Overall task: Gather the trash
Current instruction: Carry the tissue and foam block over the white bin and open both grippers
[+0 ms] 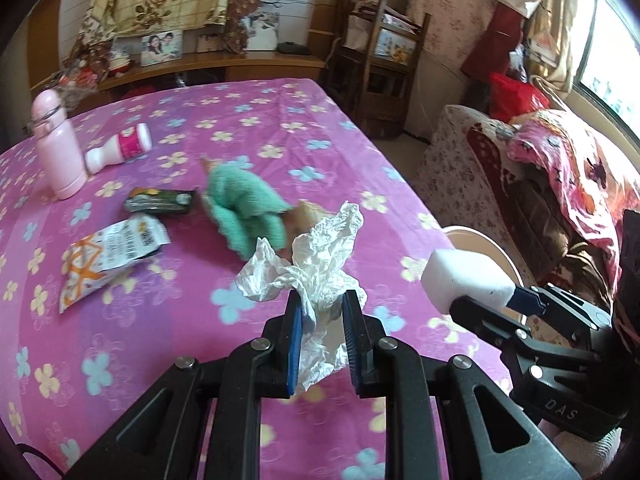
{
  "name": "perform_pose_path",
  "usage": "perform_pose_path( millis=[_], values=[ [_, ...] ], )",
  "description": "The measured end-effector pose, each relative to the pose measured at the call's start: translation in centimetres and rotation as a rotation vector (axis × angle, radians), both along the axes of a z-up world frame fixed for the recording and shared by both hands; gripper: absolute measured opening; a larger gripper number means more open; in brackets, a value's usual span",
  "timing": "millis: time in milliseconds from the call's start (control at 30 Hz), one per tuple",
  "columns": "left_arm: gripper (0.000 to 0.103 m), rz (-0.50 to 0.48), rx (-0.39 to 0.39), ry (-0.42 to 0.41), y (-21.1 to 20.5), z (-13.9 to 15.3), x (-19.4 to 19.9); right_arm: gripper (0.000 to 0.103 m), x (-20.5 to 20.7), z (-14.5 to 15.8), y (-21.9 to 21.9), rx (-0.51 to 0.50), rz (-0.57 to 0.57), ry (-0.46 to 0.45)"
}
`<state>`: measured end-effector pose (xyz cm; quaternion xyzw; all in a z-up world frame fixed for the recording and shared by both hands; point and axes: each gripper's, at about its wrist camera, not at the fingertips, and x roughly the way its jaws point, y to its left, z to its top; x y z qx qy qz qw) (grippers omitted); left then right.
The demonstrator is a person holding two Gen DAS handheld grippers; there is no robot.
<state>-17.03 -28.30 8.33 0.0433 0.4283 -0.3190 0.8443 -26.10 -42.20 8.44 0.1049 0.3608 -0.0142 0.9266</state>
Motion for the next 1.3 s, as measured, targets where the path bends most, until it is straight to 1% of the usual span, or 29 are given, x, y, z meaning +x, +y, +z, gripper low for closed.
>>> perform_pose_path(
  millis=[400, 567, 767, 867, 1033, 1300],
  values=[
    [0.021, -0.132, -0.006, 0.023, -7.2, -0.1, -2.6, 0.049, -3.2, -0.1, -7.0, 0.0, -0.149, 0.006],
    [0.021, -0.181, -0.01, 0.026, -10.0, 0.2, -3.4, 0.051, -4.6, 0.1, -9.5, 0.003, -0.207, 0.005],
    [0.021, -0.237, -0.029, 0.037, -13.4, 0.5, -4.4, 0.051, -6.2, -0.1, -12.6, 0.007, -0.27, 0.012],
    [0.021, -0.261, -0.024, 0.037, -15.0, 0.5, -4.8, 0.051, -6.9, -0.2, -13.8, 0.006, -0.295, 0.016],
    [0.021, -0.292, -0.017, 0.054, -17.5, -0.1, -5.3, 0.051, -7.9, -0.9, -16.1, -0.001, -0.352, 0.03],
    [0.021, -0.337, -0.013, 0.094, -20.3, -1.2, -5.5, 0.051, -8.5, -2.8, -19.9, 0.027, -0.425, 0.067]
  ],
)
